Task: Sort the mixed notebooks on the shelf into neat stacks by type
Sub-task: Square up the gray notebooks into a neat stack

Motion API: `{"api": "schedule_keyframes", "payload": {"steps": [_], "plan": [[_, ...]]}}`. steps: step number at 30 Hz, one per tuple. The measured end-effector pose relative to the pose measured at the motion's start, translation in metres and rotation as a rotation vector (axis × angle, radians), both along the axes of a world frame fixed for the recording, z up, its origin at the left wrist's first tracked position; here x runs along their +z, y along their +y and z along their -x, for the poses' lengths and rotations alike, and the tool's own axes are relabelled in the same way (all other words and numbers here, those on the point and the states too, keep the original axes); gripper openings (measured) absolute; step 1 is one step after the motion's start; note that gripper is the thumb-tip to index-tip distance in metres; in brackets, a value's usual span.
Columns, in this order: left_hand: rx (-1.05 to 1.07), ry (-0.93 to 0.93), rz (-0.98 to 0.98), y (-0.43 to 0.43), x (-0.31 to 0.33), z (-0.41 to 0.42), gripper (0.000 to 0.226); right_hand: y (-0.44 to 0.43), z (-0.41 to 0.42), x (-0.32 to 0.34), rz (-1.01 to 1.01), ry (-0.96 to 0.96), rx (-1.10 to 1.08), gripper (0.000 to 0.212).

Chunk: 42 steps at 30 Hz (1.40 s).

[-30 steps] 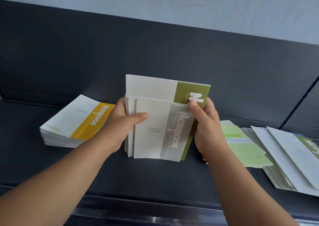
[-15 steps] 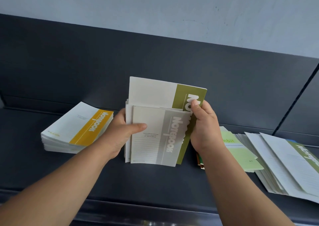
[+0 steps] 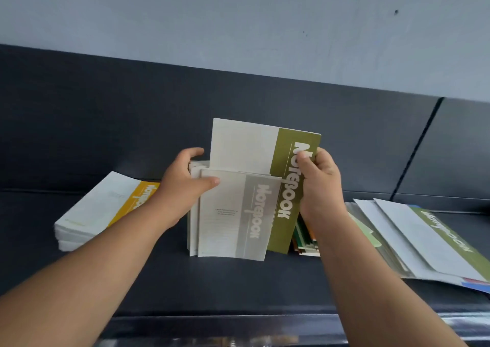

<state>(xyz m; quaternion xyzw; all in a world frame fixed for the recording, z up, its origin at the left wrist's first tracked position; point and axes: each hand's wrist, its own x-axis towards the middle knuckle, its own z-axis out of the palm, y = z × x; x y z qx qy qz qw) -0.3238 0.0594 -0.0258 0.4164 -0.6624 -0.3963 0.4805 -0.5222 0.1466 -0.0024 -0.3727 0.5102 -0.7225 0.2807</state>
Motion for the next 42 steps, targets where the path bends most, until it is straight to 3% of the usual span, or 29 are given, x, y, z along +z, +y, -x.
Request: {"api": "schedule_keyframes", "payload": {"steps": [6,8,12,21,26,31,36,42], "plan": [[0.059,-0.670,0.230,-0.003,0.023,-0.004,0.036,0.011,-0.007,0.001,-0.220,0.184,-0.134,0.009],[0.054,-0.751,0.238,-0.002,0.026,-0.004,0.034,0.018,-0.007,0.001,-0.292,0.313,-0.163,0.013],[0.068,-0.814,0.274,0.001,0.026,-0.004,0.034,0.034,-0.012,-0.006,-0.364,0.495,-0.250,0.015],[0.113,-0.817,0.305,0.009,0.022,-0.004,0.030,0.066,-0.026,-0.004,-0.265,0.480,-0.451,0.016],[0.148,-0.826,0.289,0.008,0.021,0.000,0.025,0.091,-0.002,0.005,-0.205,0.347,-0.555,0.018],[0.235,-0.969,0.261,0.008,0.029,0.016,0.029,0.106,0.038,0.004,-0.190,0.151,-0.635,0.018],[0.143,-0.848,0.183,0.005,0.034,0.026,0.016,0.117,0.089,0.000,-0.205,0.063,-0.610,0.019],[0.062,-0.867,0.331,0.020,0.099,0.043,0.007,0.113,0.165,0.002,-0.292,0.006,-0.494,0.014]]}}
